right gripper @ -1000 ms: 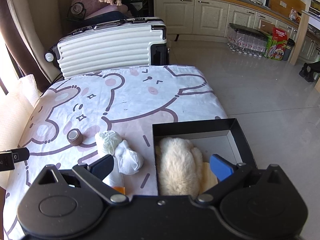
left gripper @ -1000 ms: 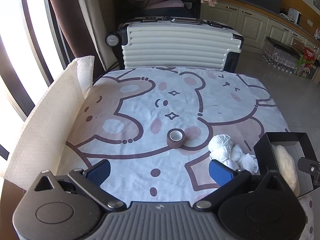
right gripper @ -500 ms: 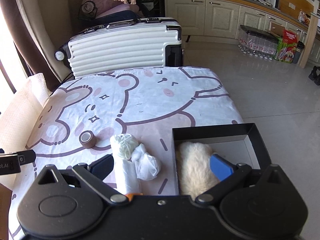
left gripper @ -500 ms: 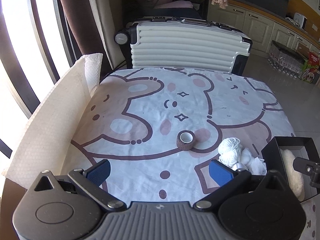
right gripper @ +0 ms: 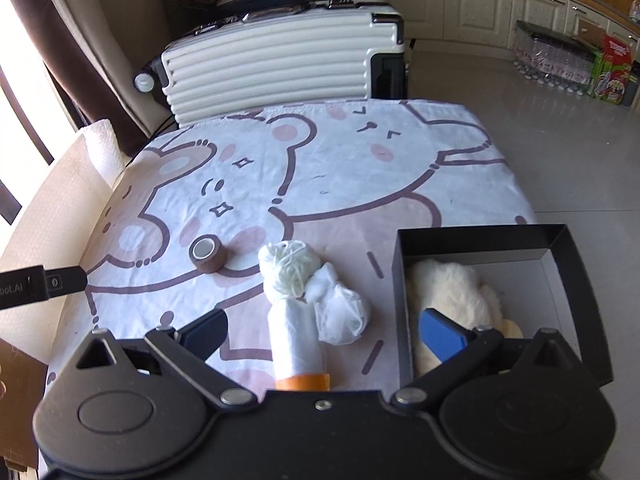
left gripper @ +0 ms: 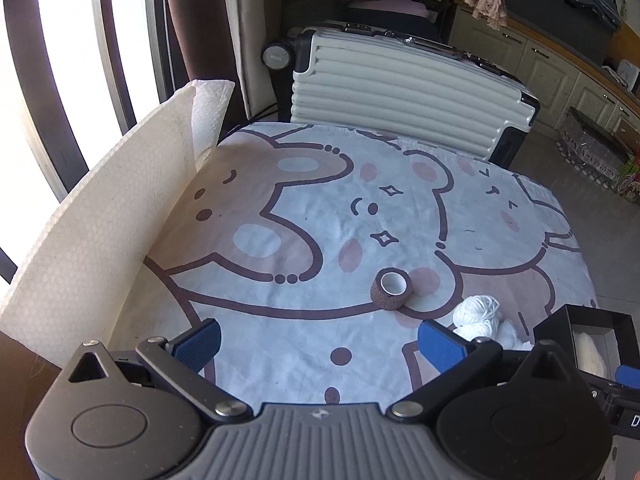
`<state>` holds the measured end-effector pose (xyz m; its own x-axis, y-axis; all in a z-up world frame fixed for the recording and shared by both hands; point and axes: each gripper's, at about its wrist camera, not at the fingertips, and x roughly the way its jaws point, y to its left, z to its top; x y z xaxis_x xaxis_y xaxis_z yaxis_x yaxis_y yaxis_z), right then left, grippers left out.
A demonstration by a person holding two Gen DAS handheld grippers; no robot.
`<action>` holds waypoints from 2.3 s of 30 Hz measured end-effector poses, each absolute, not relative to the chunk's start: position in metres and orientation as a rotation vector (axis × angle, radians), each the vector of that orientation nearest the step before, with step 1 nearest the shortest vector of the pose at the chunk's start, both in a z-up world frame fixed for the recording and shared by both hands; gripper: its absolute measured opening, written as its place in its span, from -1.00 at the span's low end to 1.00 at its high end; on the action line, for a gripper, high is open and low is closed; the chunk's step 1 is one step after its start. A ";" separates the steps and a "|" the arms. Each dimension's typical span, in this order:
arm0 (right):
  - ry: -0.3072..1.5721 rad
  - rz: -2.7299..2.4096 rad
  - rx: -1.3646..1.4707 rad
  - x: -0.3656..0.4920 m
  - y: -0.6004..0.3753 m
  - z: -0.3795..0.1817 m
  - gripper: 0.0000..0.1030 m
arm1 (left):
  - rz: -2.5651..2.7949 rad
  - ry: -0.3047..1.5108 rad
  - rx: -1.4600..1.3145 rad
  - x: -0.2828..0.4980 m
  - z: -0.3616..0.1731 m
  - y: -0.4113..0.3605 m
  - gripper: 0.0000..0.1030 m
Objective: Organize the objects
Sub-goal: 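Move the left tool to the brown tape roll while the right tool approaches the wrapped bottle, then close the left tool on the tape roll while the right tool closes on the bottle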
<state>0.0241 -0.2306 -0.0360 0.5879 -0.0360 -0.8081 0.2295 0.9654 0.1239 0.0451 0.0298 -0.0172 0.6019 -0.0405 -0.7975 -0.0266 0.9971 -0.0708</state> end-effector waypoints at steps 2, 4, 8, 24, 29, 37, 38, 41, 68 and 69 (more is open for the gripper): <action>0.954 -0.150 0.216 0.029 -0.229 -0.040 1.00 | 0.000 0.928 -0.075 0.048 -0.020 0.032 1.00; 0.977 -0.139 0.211 0.033 -0.227 -0.044 1.00 | 0.005 0.930 -0.074 0.051 -0.023 0.033 1.00; 1.002 -0.092 0.226 0.042 -0.226 -0.050 0.87 | 0.015 0.931 -0.056 0.056 -0.028 0.034 1.00; 1.181 -0.039 0.394 0.080 -0.233 -0.090 0.09 | -0.059 0.902 -0.047 0.086 -0.048 0.027 0.80; 1.225 -0.030 0.370 0.092 -0.230 -0.101 -0.02 | -0.108 0.906 -0.035 0.097 -0.057 0.020 0.62; 1.297 -0.031 0.339 0.107 -0.233 -0.123 -0.11 | -0.138 0.949 -0.075 0.116 -0.074 0.014 0.45; 1.302 -0.021 0.335 0.109 -0.232 -0.124 -0.11 | -0.140 0.952 -0.078 0.118 -0.076 0.012 0.43; 1.310 0.006 0.310 0.111 -0.229 -0.126 -0.14 | -0.148 0.961 -0.085 0.126 -0.082 0.007 0.38; 1.338 0.124 0.289 0.108 -0.227 -0.131 -0.17 | -0.181 1.050 -0.024 0.170 -0.135 -0.045 0.16; 1.338 0.125 0.288 0.107 -0.227 -0.130 -0.17 | -0.177 1.054 -0.024 0.171 -0.136 -0.045 0.12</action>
